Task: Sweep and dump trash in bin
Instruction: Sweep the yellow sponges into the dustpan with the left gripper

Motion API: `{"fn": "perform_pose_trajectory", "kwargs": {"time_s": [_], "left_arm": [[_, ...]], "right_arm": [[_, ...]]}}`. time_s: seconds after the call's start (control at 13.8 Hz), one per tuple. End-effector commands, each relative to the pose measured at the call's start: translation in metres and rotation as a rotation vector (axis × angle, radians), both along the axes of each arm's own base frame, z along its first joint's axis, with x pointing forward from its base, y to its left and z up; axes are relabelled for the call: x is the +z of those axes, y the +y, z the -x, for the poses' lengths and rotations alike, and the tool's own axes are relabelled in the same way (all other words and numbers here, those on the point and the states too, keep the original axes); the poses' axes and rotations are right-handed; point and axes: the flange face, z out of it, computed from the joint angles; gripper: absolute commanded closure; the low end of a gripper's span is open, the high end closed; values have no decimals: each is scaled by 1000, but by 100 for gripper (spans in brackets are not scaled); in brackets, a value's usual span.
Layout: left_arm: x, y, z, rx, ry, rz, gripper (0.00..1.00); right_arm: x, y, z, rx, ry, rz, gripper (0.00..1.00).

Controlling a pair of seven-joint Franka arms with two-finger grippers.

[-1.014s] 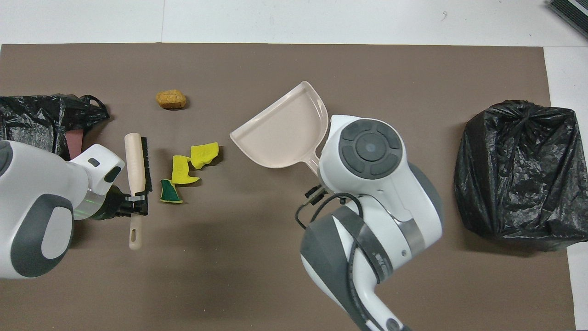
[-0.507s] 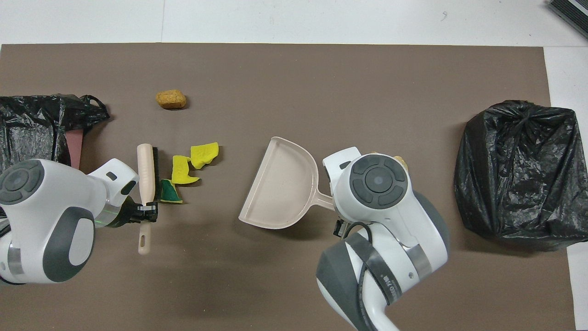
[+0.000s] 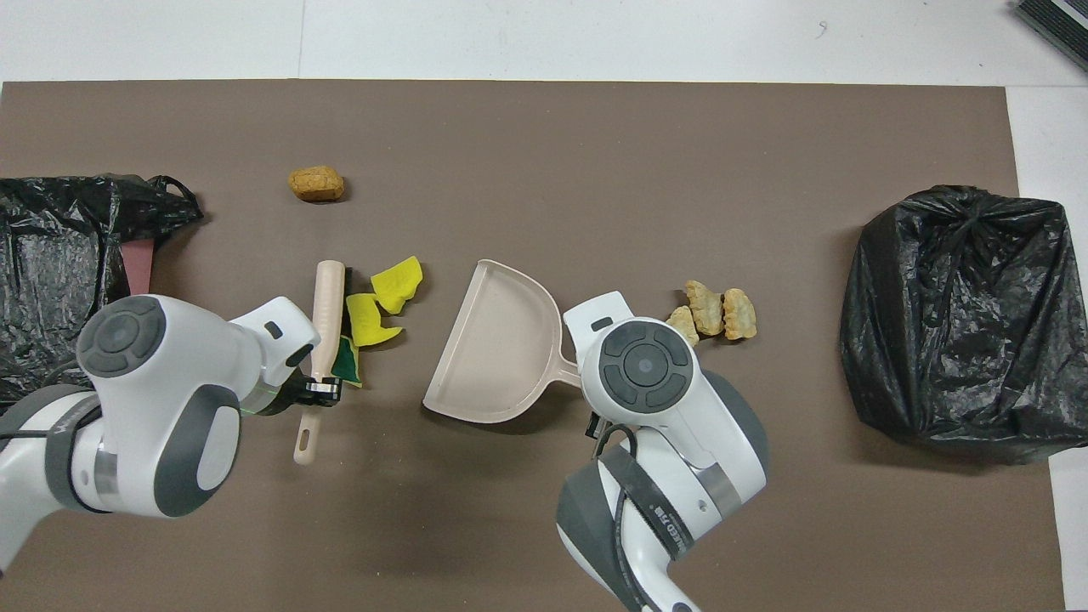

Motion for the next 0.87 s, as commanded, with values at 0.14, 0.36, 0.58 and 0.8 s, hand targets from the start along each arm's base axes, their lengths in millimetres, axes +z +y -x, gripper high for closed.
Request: {"fn": "perform_pose_trajectory", "kwargs": {"time_s": [0.14,0.36,0.58,0.8], "left_arm": [[-1,-80,27,-116,6,73,100],[12,-132,42,-150,-1,130,100],[48,-141,28,-103,3,158,100],[82,-105,-6,-19,18,156,100]], "right_arm": [[0,2,2,-37,-13,8,100],[0,2,1,-40,-11,9,100],[0,2,1,-39,-11,9,100],[0,2,1,-34,-11,9,100]]}}
